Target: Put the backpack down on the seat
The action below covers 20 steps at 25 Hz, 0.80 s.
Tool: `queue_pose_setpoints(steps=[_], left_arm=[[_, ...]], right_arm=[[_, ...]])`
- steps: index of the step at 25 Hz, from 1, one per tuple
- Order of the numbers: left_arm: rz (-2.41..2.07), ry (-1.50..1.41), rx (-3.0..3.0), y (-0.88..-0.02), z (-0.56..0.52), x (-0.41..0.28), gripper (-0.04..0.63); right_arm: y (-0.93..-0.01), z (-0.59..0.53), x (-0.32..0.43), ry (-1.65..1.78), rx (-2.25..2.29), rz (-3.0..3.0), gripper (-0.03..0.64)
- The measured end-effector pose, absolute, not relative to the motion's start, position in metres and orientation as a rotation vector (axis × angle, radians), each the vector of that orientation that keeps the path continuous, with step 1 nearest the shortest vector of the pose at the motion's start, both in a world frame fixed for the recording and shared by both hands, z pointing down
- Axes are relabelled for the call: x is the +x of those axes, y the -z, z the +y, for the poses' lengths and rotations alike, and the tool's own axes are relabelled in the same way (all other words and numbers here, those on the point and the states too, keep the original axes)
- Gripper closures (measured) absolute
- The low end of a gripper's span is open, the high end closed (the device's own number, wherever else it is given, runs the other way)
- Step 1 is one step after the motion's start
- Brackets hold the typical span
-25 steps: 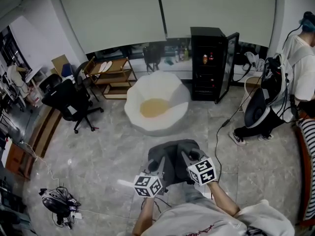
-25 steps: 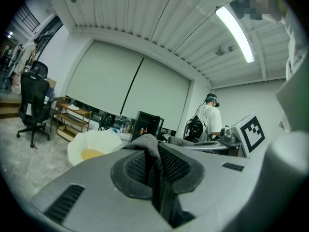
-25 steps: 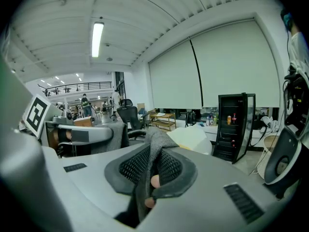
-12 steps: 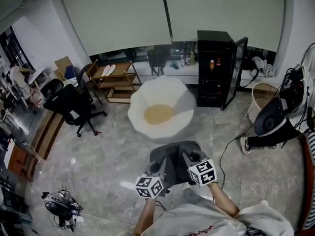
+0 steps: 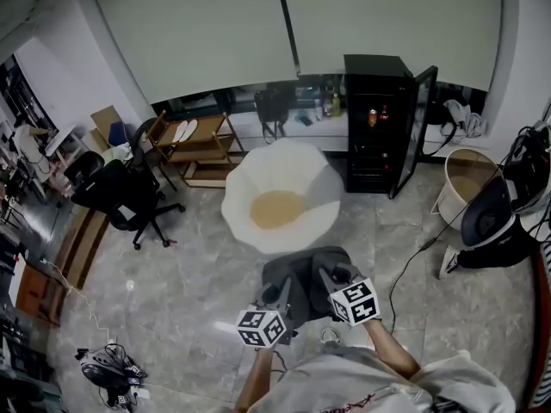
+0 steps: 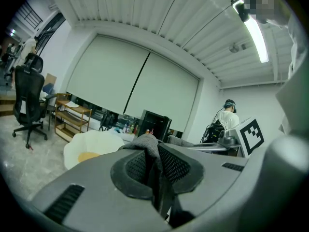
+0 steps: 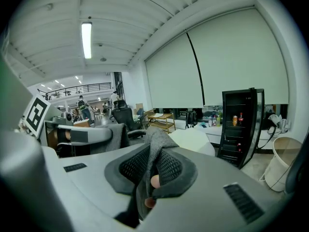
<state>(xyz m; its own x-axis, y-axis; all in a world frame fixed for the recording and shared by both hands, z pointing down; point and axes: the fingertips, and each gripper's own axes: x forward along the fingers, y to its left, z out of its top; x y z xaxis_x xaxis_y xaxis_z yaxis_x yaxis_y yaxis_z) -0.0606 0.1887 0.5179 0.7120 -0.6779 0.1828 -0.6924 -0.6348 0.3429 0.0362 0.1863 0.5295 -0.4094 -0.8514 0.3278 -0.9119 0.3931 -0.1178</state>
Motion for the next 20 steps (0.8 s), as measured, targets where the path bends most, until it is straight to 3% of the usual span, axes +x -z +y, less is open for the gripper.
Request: queue_pose_setpoints(steps=[20], left_arm=[[-1.109,-0.051,2.485,-0.536,0.097,-0.036,0.535]], right_arm=[[-0.546,0.088,0.059,-0.427,1.486,-2.47,0.565]])
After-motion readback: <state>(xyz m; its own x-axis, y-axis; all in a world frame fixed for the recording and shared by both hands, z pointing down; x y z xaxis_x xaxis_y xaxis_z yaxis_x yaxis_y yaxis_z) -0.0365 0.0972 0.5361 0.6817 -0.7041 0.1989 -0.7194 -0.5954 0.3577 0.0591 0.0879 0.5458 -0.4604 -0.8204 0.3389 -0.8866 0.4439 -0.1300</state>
